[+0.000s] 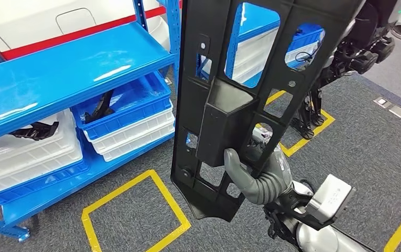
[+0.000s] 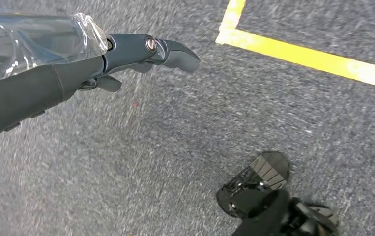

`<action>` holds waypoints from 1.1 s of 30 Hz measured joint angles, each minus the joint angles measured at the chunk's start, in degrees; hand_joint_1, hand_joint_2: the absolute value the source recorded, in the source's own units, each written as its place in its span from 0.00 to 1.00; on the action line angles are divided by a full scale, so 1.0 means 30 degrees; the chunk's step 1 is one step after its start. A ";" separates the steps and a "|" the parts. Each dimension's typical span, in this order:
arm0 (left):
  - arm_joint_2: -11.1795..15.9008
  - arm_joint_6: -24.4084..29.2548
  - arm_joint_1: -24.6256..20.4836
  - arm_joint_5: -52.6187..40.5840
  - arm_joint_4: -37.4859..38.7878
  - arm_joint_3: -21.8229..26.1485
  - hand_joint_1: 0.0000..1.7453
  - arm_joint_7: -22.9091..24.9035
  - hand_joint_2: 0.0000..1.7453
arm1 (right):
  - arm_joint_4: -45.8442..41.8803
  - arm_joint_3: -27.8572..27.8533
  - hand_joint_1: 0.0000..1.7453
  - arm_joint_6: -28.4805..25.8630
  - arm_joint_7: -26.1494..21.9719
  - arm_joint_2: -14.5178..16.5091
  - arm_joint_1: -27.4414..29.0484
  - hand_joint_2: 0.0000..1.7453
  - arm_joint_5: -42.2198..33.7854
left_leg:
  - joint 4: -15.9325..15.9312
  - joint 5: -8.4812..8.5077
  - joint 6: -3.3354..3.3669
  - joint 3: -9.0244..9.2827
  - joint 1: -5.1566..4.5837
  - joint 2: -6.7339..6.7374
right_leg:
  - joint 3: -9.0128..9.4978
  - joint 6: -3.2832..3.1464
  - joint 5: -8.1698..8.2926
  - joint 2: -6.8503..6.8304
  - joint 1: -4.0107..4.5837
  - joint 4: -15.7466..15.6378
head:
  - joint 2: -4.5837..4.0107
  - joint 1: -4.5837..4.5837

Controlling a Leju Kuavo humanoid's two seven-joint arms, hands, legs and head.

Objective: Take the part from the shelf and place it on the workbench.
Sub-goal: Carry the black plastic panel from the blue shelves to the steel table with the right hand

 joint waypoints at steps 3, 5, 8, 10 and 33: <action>-0.0044 0.0047 -0.0055 0.0024 0.0000 0.0000 0.00 -0.0020 1.00 | -0.0233 -0.0055 1.00 -0.0126 0.0078 -0.0175 0.0126 1.00 0.0193 | 0.0084 -0.0028 -0.0201 -0.0013 -0.0107 0.0440 | 0.0471 -0.0404 0.0282 -0.0080 0.0138 -0.1097 | 0.0000 -0.0013; -0.0060 0.0106 -0.0052 0.0036 0.0000 0.0002 0.00 -0.0035 1.00 | -0.0430 -0.0104 1.00 -0.0217 0.0135 -0.0321 0.0293 1.00 0.0450 | 0.0297 -0.0240 -0.0389 -0.0091 -0.0057 0.0408 | 0.0381 -0.0625 0.0406 0.0256 0.0059 -0.1133 | 0.0000 -0.0016; -0.0082 0.0264 0.0003 0.0055 0.0000 0.0015 0.00 -0.0044 1.00 | -0.0747 -0.0166 1.00 -0.0322 0.0235 -0.0461 0.0512 1.00 0.0789 | 0.3098 -0.2006 -0.0749 -0.1216 0.0163 -0.0744 | 0.0207 -0.0881 0.0599 0.0776 -0.0066 -0.1161 | 0.0000 -0.0044; -0.0087 0.0374 0.0134 0.0080 0.0000 0.0038 0.00 -0.0046 1.00 | -0.0958 -0.0232 1.00 -0.0395 0.0282 -0.0579 0.0911 1.00 0.1033 | 0.5703 -0.3092 -0.0880 -0.2300 0.0276 -0.1083 | 0.0090 -0.0913 0.0684 0.1234 -0.0067 -0.1149 | 0.0000 -0.0040; -0.0120 0.0998 0.0588 0.0219 0.0007 0.0798 0.00 0.0592 1.00 | -0.3754 -0.3310 1.00 -0.0738 0.0956 -0.2708 0.5833 1.00 0.3238 | 0.0105 -0.0525 -0.0441 0.0439 0.0153 0.0387 | 0.0296 -0.0024 0.0231 -0.0158 -0.0127 -0.0899 | 0.0000 0.0040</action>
